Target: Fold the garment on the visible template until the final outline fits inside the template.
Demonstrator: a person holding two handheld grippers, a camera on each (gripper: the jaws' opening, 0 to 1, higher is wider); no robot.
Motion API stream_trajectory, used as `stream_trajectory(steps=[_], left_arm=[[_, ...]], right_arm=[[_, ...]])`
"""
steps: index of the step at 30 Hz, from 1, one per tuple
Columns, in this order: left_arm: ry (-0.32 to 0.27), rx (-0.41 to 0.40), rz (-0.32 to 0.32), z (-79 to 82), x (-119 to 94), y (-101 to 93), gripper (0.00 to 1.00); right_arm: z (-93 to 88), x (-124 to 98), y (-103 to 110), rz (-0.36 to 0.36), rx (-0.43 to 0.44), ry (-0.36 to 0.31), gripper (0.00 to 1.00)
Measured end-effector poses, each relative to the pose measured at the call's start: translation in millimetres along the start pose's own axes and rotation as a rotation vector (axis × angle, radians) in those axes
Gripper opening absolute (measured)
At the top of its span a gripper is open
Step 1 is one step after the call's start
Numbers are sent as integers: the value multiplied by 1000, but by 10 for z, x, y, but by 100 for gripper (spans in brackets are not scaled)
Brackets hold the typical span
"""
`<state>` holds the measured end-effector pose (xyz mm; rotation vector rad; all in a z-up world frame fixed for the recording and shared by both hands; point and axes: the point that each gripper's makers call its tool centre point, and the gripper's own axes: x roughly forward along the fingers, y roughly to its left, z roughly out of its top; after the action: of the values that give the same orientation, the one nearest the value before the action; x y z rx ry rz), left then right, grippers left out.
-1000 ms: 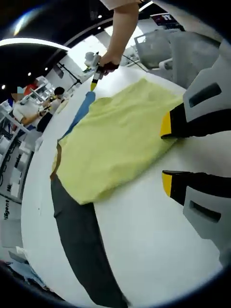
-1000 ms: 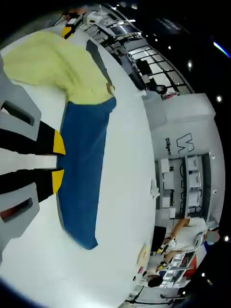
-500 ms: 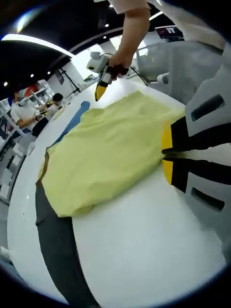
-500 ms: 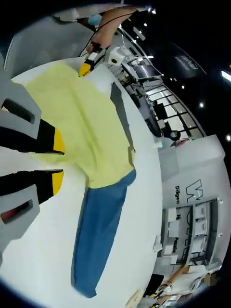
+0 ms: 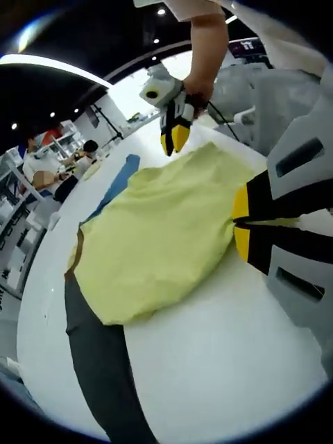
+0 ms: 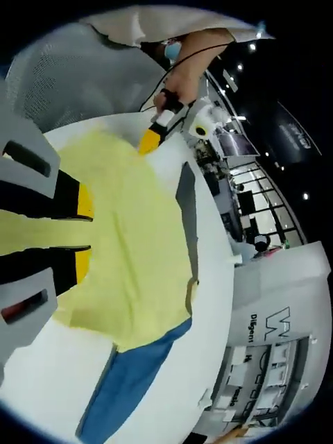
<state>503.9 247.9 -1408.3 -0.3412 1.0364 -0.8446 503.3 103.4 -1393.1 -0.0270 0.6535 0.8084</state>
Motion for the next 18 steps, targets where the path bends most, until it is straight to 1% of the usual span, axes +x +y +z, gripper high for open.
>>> stream_trajectory(steps=[1,3,4,5,6,7,11,14,18], left_arm=[[-1,1,-5,16,13,-19,0],[-11,4,-16,70,38,-87,0],[-15,1,-23,91,50,-112,0],[-18,-2,-28,120,65,-145,0],[-21,0,-28,137,74,-164,0],[-26,2,-36,163,101,-195,0],[-29,-4,-45,225,178,-286,0],[-35,-11,-53,266,248,-338,0],[-30,-8,-50,288,344,-366,0]], right_arm=[[-13,46,93,18,-40,16,9],[-1,109,250,58,-51,15,10],[3,136,311,69,-65,18,11],[19,183,419,90,-86,18,12],[24,190,440,95,-87,17,12],[50,213,527,116,-98,9,13],[92,256,749,165,-126,2,15],[89,281,829,187,-134,1,19],[85,296,856,194,-144,3,23]])
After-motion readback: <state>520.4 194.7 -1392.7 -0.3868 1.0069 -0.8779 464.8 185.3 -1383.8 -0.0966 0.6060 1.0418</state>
